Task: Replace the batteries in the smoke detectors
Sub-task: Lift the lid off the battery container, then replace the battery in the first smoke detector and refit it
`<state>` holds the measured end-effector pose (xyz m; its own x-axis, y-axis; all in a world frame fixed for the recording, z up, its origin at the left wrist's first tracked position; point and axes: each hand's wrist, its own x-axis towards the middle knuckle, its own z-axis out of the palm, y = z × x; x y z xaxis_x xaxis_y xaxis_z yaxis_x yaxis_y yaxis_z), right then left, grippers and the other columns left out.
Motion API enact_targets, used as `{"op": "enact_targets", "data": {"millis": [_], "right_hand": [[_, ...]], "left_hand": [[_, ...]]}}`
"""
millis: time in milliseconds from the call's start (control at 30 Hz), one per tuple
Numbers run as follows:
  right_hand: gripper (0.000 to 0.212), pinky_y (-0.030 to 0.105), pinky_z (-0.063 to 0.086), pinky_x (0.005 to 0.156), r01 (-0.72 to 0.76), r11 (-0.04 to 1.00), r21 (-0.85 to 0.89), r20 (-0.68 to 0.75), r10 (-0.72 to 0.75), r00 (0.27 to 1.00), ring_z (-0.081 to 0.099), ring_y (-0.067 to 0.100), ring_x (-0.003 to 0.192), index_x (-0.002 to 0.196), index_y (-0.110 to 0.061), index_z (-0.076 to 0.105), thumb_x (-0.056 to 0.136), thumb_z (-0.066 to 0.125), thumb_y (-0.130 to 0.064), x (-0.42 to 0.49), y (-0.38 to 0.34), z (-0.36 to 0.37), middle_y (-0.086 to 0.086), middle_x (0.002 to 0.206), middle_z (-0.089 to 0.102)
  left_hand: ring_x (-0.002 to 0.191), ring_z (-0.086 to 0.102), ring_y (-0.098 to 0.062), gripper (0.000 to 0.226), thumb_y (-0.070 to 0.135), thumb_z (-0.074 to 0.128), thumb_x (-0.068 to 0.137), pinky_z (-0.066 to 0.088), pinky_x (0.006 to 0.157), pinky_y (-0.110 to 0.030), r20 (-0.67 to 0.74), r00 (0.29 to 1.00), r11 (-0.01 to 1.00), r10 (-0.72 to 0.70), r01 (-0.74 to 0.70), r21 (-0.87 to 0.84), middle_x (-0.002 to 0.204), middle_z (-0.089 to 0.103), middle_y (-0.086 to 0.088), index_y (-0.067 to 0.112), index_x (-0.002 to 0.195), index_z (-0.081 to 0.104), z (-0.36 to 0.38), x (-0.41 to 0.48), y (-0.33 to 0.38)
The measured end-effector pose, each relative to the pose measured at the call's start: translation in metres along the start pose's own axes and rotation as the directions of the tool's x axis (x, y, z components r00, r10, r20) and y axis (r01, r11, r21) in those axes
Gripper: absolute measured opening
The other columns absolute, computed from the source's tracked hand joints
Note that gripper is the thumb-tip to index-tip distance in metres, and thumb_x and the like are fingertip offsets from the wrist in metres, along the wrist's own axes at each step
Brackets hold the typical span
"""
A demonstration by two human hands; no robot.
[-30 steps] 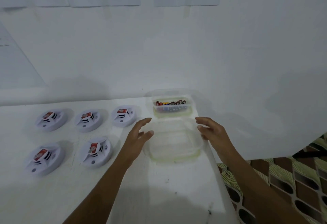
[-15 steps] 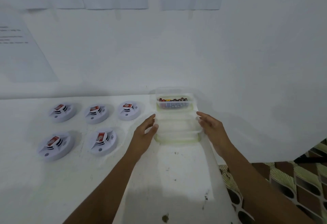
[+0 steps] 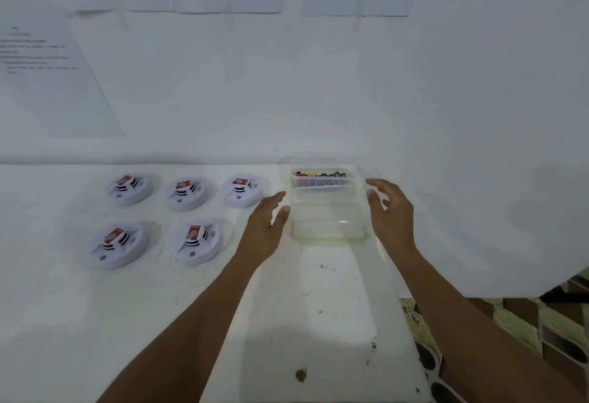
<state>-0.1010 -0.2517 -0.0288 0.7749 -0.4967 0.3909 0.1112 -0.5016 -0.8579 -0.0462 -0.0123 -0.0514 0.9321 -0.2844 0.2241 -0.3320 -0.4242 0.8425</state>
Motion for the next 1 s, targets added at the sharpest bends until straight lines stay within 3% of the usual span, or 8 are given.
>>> {"op": "enact_targets", "data": {"millis": [133, 233, 300, 433, 533, 733, 900, 1000], "right_hand": [[0.021, 0.018, 0.049, 0.075, 0.161, 0.984, 0.075, -0.020, -0.160, 0.987, 0.065, 0.008, 0.090, 0.101, -0.014, 0.071, 0.092, 0.055, -0.002, -0.036, -0.043, 0.026, -0.008, 0.098, 0.069], [0.018, 0.021, 0.052, 0.068, 0.222, 0.970, 0.101, 0.159, -0.236, 0.959, 0.067, 0.010, 0.076, 0.094, -0.015, 0.071, 0.090, 0.055, -0.009, -0.075, -0.059, 0.058, -0.012, 0.085, 0.071], [0.018, 0.026, 0.053, 0.067, 0.237, 0.968, 0.080, 0.293, -0.250, 0.923, 0.066, 0.008, 0.075, 0.093, -0.016, 0.072, 0.089, 0.055, -0.012, -0.100, -0.057, 0.087, -0.015, 0.085, 0.070], [0.021, 0.029, 0.049, 0.078, 0.273, 0.960, -0.059, 0.482, -0.212, 0.850, 0.060, 0.007, 0.086, 0.100, -0.019, 0.071, 0.090, 0.052, -0.020, -0.128, -0.046, 0.140, -0.010, 0.096, 0.069], [0.032, 0.032, 0.044, 0.082, 0.332, 0.918, -0.217, 0.511, -0.183, 0.840, 0.056, 0.015, 0.092, 0.102, -0.022, 0.070, 0.086, 0.045, -0.034, -0.132, -0.047, 0.159, -0.009, 0.100, 0.065], [0.034, 0.036, 0.048, 0.085, 0.320, 0.908, -0.268, 0.449, -0.177, 0.876, 0.056, 0.011, 0.095, 0.118, -0.026, 0.063, 0.084, 0.064, -0.021, -0.137, -0.053, 0.163, -0.011, 0.110, 0.063], [0.047, 0.024, 0.043, 0.105, 0.389, 0.913, -0.123, 0.409, -0.310, 0.858, 0.055, 0.011, 0.122, 0.132, -0.018, 0.059, 0.087, 0.071, -0.013, -0.127, -0.075, 0.172, -0.003, 0.135, 0.060], [0.041, 0.030, 0.052, 0.096, 0.431, 0.897, -0.094, 0.395, -0.364, 0.843, 0.063, 0.013, 0.110, 0.130, -0.016, 0.061, 0.089, 0.070, -0.014, -0.116, -0.092, 0.174, -0.002, 0.125, 0.066]], "left_hand": [[0.130, 0.046, -0.018, 0.048, 0.040, 0.055, 0.095, 0.031, 0.107, -0.028, -0.035, 0.983, 0.940, 0.177, -0.159, 0.303, 0.139, 0.054, -0.003, 0.015, 0.136, 0.051, -0.044, -0.013, -0.021], [0.121, 0.053, -0.025, 0.055, 0.052, 0.051, 0.086, 0.041, 0.102, -0.039, -0.066, 0.960, 0.852, 0.272, -0.209, 0.479, 0.129, 0.060, -0.005, 0.014, 0.126, 0.058, -0.087, -0.027, -0.046], [0.125, 0.049, -0.027, 0.059, 0.056, 0.053, 0.082, 0.041, 0.102, -0.045, -0.069, 0.969, 0.839, 0.238, -0.170, 0.517, 0.133, 0.056, -0.005, 0.016, 0.124, 0.058, -0.111, -0.037, -0.069], [0.145, 0.021, -0.022, 0.074, 0.052, 0.069, 0.078, 0.024, 0.114, -0.041, 0.065, 0.997, 0.915, 0.031, -0.054, 0.400, 0.156, 0.028, 0.001, 0.030, 0.143, 0.040, -0.144, -0.060, -0.106], [0.147, 0.018, -0.016, 0.082, 0.044, 0.075, 0.078, 0.021, 0.115, -0.031, 0.125, 0.992, 0.948, 0.034, -0.072, 0.310, 0.158, 0.024, 0.001, 0.033, 0.146, 0.032, -0.150, -0.062, -0.117], [0.124, 0.042, -0.006, 0.076, 0.051, 0.076, 0.074, 0.038, 0.105, -0.026, 0.138, 0.987, 0.981, 0.086, -0.108, 0.162, 0.134, 0.046, 0.007, 0.025, 0.138, 0.045, -0.157, -0.053, -0.113], [0.113, 0.055, -0.003, 0.074, 0.043, 0.076, 0.078, 0.046, 0.091, -0.013, 0.181, 0.984, 0.999, -0.001, 0.007, -0.032, 0.129, 0.055, 0.010, 0.026, 0.141, 0.041, -0.163, -0.049, -0.100], [0.102, 0.062, -0.006, 0.072, 0.049, 0.069, 0.078, 0.046, 0.074, -0.004, 0.150, 0.988, 0.995, -0.019, 0.033, -0.091, 0.120, 0.061, 0.005, 0.024, 0.140, 0.040, -0.164, -0.046, -0.091]]}}
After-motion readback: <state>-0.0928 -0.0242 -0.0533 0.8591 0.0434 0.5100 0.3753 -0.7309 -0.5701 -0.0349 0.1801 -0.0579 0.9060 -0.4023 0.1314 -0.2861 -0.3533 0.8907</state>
